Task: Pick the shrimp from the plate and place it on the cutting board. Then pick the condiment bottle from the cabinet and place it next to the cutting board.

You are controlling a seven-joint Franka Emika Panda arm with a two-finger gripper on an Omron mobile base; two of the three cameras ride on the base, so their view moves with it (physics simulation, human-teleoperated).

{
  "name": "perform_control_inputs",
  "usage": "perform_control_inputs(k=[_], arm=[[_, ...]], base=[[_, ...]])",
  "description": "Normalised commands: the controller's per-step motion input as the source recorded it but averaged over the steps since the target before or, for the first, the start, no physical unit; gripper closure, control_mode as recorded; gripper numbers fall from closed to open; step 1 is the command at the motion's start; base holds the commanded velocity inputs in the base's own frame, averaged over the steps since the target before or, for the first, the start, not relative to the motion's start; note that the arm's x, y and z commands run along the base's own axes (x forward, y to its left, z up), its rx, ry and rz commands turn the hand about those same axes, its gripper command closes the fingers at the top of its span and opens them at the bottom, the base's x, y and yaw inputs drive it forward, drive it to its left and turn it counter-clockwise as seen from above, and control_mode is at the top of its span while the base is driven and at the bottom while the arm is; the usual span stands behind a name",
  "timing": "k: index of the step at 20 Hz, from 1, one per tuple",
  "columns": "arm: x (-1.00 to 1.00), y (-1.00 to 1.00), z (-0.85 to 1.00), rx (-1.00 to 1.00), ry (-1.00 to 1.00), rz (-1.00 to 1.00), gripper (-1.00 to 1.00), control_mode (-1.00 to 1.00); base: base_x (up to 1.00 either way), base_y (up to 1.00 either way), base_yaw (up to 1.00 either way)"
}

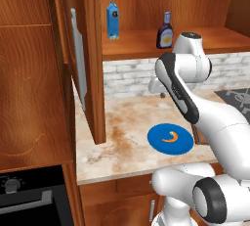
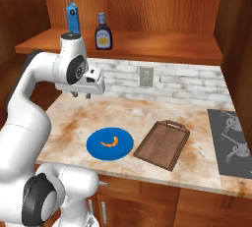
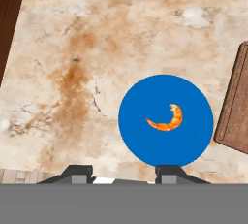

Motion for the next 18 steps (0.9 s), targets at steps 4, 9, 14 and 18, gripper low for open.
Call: perform_control_inputs(k=[4,9,14,18], arm=[[-0.01,0.00,-0.03,0.00,0.00,0.00,-1.00,-1.00],[-0.11,0.00,-0.10,0.00,0.00,0.00,-1.00,-1.00],[-0.11,0.00,-0.13,0.00,0.00,0.00,-1.00,-1.00],[-0.11,-0.01,-0.17,0.00,0.00,0.00,-1.00,-1.00]], base=[[0.00,0.00,0.00],[0.00,0.00,0.00],[0.00,0.00,0.00],[0.00,0.00,0.00]])
